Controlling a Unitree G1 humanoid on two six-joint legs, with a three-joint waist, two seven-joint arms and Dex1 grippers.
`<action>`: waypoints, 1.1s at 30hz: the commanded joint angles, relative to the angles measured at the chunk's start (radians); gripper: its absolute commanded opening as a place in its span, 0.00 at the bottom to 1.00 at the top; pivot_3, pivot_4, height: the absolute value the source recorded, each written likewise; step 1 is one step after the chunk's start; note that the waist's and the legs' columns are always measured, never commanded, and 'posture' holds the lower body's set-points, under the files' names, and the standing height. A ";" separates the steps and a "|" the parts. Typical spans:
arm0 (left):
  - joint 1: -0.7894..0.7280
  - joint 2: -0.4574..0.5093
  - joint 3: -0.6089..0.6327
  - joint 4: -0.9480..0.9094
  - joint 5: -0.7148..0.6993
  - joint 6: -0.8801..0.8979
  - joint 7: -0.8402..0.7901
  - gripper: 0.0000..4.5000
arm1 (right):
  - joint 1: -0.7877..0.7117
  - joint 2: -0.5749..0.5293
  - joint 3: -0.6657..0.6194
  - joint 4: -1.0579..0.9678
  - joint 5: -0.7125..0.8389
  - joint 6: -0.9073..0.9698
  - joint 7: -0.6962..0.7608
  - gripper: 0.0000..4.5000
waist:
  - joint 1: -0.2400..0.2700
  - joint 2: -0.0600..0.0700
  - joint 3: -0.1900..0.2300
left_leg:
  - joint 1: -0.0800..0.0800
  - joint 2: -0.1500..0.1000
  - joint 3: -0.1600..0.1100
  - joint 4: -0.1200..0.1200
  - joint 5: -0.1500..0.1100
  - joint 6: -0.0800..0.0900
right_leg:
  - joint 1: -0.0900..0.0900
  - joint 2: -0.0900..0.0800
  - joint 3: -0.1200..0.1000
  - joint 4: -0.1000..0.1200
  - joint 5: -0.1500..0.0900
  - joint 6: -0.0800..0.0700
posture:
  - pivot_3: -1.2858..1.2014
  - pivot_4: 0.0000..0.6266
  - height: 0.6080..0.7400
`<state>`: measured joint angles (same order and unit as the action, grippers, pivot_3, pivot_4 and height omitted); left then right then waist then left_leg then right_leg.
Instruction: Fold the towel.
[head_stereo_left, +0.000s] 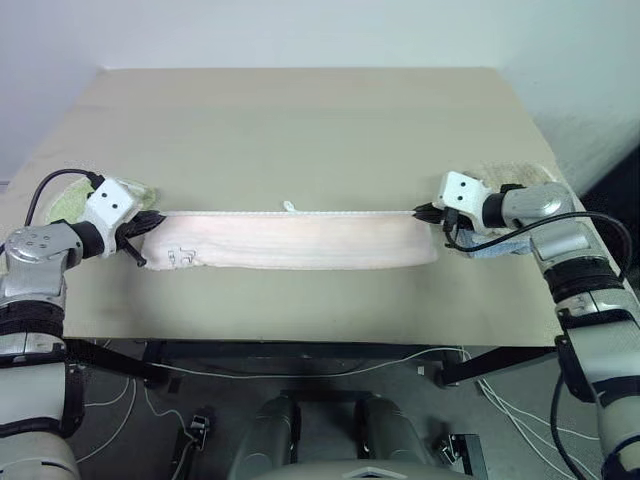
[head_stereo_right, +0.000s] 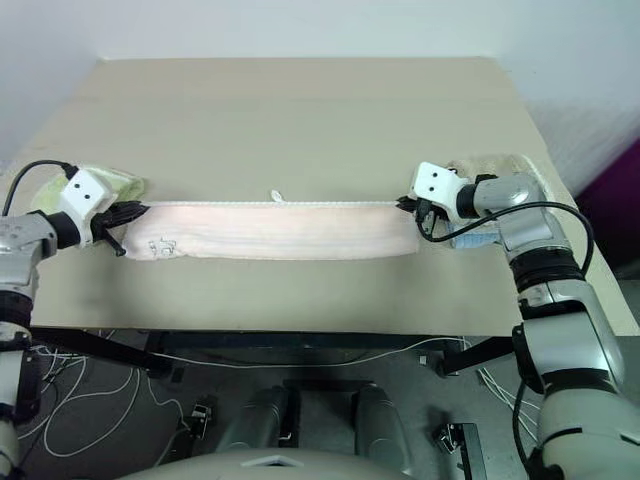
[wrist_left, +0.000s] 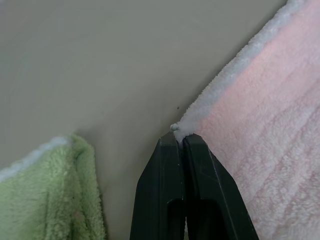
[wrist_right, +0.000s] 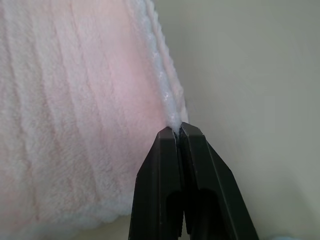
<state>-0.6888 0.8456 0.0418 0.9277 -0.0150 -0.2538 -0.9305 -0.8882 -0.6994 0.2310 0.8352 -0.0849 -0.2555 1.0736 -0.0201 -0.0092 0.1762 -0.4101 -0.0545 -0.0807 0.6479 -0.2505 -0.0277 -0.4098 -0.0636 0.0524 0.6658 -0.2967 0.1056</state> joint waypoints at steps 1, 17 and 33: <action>-0.042 0.016 -0.010 0.062 0.041 -0.055 0.038 0.00 | -0.049 0.000 -0.017 0.068 -0.026 -0.047 -0.030 0.01 | 0.000 0.000 0.000 | 0.000 0.000 0.000 0.000 0.000 0.000 | 0.000 0.000 0.000 0.000 0.000 0.000 | 0.52 0.24 1.00; -0.082 0.036 0.106 0.105 -0.053 -0.018 0.083 1.00 | -0.012 -0.045 -0.159 -0.021 0.038 -0.044 -0.142 0.90 | 0.000 0.000 0.000 | 0.000 0.000 0.000 0.000 0.000 0.000 | 0.000 0.000 0.000 0.001 0.000 0.000 | 0.52 0.24 1.00; 0.415 -0.007 0.244 -0.697 -0.447 0.366 -0.191 1.00 | 0.619 0.071 -0.661 -1.128 0.951 1.255 -0.451 0.99 | 0.005 0.000 -0.001 | 0.001 0.002 -0.002 -0.001 0.000 0.000 | 0.002 -0.003 0.002 0.000 0.000 0.000 | 0.52 0.24 1.00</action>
<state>-0.2731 0.8342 0.2732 0.2966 -0.4278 0.0836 -1.1119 -0.2752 -0.6592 -0.3710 -0.2065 0.7349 0.8901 0.6950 -0.0152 -0.0093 0.1754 -0.4092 -0.0528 -0.0828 0.6472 -0.2508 -0.0275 -0.4078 -0.0665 0.0543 0.6654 -0.2968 0.1052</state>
